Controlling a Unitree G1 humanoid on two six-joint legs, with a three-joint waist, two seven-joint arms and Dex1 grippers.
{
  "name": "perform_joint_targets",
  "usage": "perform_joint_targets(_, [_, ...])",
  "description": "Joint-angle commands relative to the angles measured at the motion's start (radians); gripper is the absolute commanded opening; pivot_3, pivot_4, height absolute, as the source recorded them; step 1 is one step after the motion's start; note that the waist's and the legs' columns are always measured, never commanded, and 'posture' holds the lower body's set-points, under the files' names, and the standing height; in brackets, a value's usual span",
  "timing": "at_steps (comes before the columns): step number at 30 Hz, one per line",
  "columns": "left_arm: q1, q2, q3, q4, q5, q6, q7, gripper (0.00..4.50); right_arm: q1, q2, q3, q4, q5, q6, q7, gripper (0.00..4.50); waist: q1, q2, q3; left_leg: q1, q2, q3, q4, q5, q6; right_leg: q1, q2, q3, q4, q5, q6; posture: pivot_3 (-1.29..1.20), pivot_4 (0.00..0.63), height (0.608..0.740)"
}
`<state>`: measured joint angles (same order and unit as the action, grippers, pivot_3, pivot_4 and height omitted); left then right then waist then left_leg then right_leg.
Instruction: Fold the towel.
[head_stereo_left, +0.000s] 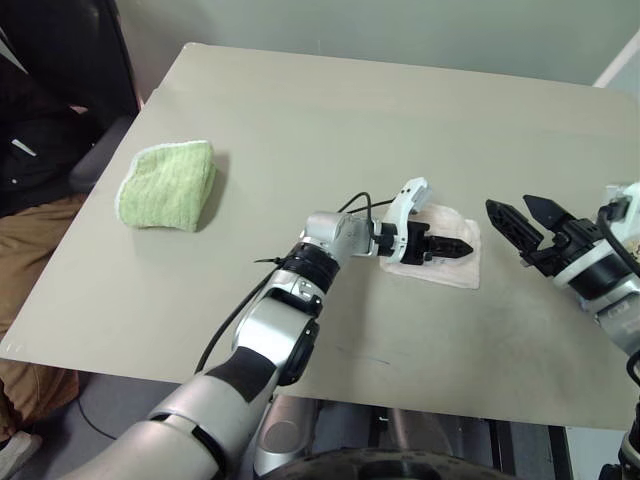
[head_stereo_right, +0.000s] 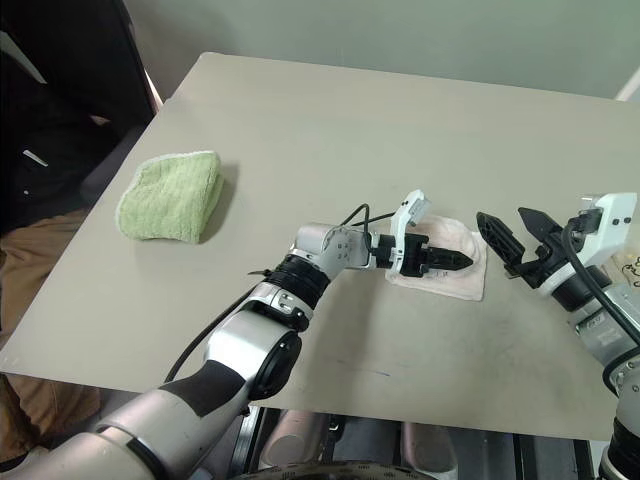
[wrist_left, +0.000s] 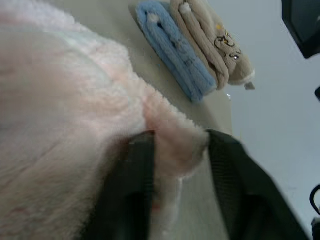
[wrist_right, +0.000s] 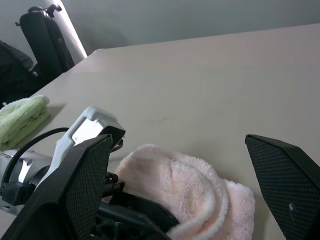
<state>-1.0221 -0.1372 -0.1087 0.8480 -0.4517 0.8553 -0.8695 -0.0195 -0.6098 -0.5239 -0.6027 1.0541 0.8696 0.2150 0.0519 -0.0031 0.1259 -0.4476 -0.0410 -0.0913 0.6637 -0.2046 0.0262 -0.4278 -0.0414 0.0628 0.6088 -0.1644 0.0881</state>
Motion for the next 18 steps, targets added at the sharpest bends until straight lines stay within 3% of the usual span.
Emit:
perform_joint_targets(1, [-0.013,-0.027,0.021,-0.029,-0.019,0.029,-0.041,3.62,-0.004,-0.018,-0.007,-0.032,-0.004,-0.024,-0.013,4.50,0.000,0.000,0.000,0.000,0.000,0.000,0.000,0.000,0.000,0.000,0.000,0.000,0.000,0.000,0.000,0.00,0.150,0.740])
perform_joint_targets(4, [-0.002,-0.017,0.031,-0.095,-0.048,0.080,-0.084,4.48,-0.006,-0.018,-0.004,-0.028,-0.006,-0.027,-0.014,4.50,0.000,0.000,0.000,-0.001,0.000,0.000,0.000,0.000,-0.001,-0.001,0.000,0.000,0.000,0.000,0.001,0.00,0.150,0.740])
perform_joint_targets(14, [0.118,0.120,0.059,-0.509,-0.205,0.277,-0.135,4.48,-0.046,-0.003,0.007,0.026,0.042,-0.012,-0.041,4.50,-0.001,0.000,0.000,-0.002,0.001,0.001,0.001,0.002,-0.005,-0.003,0.000,0.000,0.001,0.000,0.002,0.00,0.150,0.740])
perform_joint_targets(18, [0.148,0.195,0.076,-0.575,-0.170,0.184,-0.106,4.48,-0.068,-0.010,0.057,0.039,0.000,-0.021,-0.036,4.50,0.001,0.000,0.000,-0.002,0.001,0.001,0.002,0.003,-0.003,-0.003,0.000,0.000,0.001,0.001,0.002,0.00,0.150,0.740])
